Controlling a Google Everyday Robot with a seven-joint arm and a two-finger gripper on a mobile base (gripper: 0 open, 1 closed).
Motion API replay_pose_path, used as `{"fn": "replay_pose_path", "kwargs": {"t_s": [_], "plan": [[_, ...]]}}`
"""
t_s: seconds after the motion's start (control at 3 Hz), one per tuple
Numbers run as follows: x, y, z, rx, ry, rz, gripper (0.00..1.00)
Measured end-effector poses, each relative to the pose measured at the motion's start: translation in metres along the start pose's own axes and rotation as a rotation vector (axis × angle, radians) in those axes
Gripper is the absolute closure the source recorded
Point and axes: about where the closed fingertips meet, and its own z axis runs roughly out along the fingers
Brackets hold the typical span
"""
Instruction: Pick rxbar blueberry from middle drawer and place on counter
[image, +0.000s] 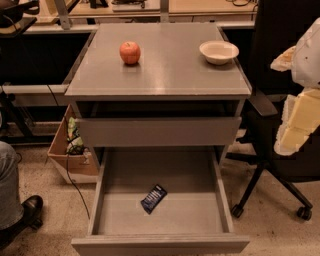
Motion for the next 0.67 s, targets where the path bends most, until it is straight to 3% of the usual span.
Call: {"fn": "replay_pose_path", "kwargs": {"t_s": [0.33, 0.67], "plan": [[0.0, 0.0, 0.0, 0.0, 0.0, 0.0, 0.0], [-0.002, 0.006, 0.051, -0.044, -0.02, -0.08, 0.0]]}}
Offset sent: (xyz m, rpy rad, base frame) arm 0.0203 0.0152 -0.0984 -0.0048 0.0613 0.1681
